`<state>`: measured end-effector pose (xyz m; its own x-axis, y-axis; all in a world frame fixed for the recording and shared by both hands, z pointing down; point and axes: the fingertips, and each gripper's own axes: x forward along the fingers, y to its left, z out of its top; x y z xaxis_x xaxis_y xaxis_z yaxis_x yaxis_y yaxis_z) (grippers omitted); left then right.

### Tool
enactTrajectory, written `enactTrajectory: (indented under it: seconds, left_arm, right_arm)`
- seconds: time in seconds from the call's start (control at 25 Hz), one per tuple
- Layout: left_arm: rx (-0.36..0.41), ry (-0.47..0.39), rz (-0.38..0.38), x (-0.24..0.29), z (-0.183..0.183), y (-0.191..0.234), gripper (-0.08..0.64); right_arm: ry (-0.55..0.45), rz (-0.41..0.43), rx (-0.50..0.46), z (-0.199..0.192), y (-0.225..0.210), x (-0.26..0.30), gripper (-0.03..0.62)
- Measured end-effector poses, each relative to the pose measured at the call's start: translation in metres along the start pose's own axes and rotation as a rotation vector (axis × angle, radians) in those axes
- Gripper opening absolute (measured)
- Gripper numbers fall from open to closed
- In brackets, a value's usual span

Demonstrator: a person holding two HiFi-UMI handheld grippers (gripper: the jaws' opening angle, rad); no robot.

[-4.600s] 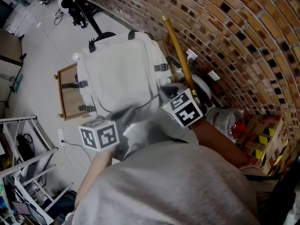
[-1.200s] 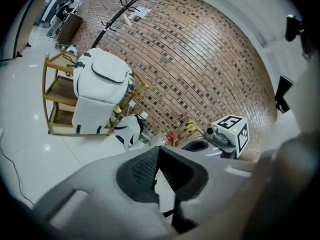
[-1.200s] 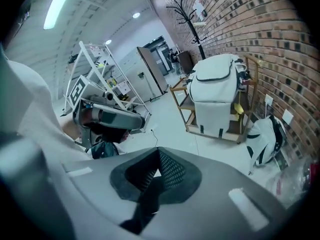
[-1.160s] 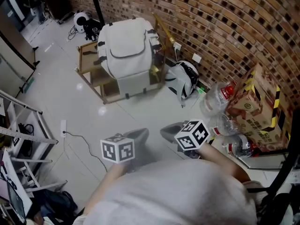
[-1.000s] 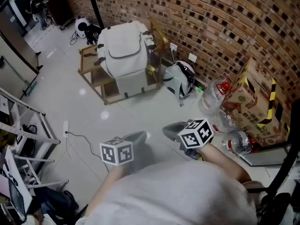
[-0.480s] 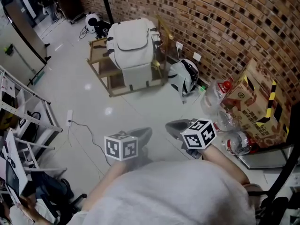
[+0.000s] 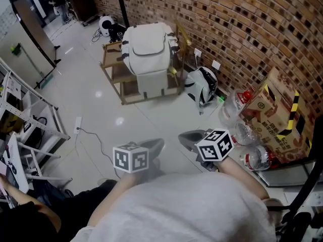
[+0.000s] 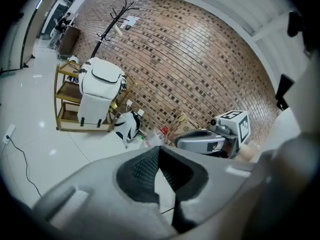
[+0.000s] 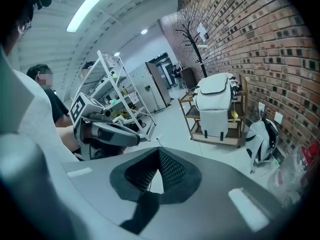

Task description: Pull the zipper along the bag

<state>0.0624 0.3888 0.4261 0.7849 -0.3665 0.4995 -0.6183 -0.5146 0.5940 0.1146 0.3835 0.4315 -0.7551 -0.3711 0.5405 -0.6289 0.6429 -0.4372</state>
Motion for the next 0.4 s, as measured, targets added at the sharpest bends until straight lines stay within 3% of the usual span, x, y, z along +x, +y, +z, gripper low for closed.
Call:
enactTrajectory:
  seconds: [0.4]
  left_arm:
    - [0.004, -0.004, 0.013, -0.007, -0.0024, -0.0088, 0.0]
  right_arm:
    - [-0.004, 0.016, -0.01, 0.0014, 0.0084, -0.0049, 0.002]
